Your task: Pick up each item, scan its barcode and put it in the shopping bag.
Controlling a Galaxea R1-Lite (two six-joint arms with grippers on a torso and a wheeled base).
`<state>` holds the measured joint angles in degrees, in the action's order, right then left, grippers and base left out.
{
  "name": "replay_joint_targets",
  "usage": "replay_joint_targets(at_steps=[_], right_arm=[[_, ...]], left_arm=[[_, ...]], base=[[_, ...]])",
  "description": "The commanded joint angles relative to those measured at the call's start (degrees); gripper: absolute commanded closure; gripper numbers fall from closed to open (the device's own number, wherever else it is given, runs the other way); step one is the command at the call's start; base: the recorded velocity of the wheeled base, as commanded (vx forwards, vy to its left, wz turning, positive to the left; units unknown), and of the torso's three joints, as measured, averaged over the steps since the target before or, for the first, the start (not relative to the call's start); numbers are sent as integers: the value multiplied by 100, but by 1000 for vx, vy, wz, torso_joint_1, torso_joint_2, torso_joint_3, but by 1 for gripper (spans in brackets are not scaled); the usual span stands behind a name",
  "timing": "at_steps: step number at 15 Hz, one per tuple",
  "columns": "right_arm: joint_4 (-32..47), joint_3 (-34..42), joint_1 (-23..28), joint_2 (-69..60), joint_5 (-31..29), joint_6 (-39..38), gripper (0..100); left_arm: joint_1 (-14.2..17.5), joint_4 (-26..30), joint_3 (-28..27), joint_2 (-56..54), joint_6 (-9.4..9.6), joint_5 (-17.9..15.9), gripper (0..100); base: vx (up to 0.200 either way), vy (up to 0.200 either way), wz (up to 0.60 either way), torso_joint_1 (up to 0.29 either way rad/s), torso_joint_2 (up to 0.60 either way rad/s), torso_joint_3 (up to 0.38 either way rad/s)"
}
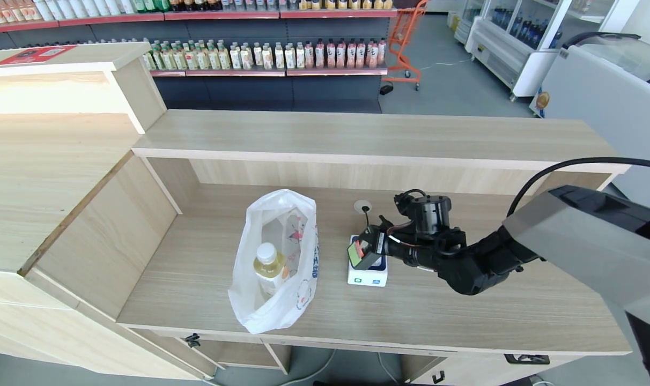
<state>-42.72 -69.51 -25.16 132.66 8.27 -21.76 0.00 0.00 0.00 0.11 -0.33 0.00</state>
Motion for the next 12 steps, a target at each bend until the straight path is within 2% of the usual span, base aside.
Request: replay_joint_targets(at_steps=[1,3,8,12], right_arm=[[0,-361,2,375,8,5,100],[0,-608,-15,542,17,23,100],[0,-608,2,533,17,93,100],[35,-335,-94,-355,88,-4,100]], left_arm=[[0,0,0,-2,-2,0,0],[0,0,0,-2,-2,0,0],[0,0,0,-2,-2,0,0],[0,0,0,-2,-2,0,0]], base=[[0,0,0,0,0,0],[0,0,0,0,0,0],[0,0,0,0,0,0],[0,0,0,0,0,0]])
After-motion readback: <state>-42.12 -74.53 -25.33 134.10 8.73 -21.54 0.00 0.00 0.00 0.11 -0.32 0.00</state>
